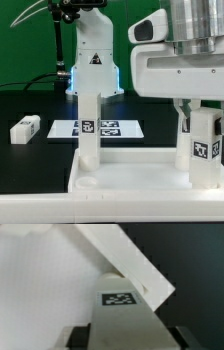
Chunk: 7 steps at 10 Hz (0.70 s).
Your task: Assemble desk
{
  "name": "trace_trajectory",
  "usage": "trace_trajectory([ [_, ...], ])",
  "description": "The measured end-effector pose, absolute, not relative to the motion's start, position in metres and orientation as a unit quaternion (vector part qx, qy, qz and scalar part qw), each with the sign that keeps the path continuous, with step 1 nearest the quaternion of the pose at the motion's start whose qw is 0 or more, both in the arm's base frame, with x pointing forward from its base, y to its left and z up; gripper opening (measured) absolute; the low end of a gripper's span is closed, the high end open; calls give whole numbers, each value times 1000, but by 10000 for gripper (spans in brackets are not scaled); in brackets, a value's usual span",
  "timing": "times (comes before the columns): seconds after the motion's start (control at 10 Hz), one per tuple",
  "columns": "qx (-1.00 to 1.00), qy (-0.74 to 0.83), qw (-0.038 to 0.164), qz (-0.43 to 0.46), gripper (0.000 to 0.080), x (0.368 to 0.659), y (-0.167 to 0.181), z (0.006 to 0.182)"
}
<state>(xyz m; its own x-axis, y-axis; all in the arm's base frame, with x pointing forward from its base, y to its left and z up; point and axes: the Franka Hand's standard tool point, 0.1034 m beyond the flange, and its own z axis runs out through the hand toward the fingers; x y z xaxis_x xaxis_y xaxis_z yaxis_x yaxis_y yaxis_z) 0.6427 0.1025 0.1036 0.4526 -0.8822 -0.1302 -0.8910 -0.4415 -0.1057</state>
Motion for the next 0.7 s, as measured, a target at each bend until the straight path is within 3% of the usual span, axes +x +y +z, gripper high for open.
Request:
trace_trajectory([
  [0.4,-652,752,84,59,293,648,104,108],
  [0.7,-582,807,80,58,293,648,104,104],
])
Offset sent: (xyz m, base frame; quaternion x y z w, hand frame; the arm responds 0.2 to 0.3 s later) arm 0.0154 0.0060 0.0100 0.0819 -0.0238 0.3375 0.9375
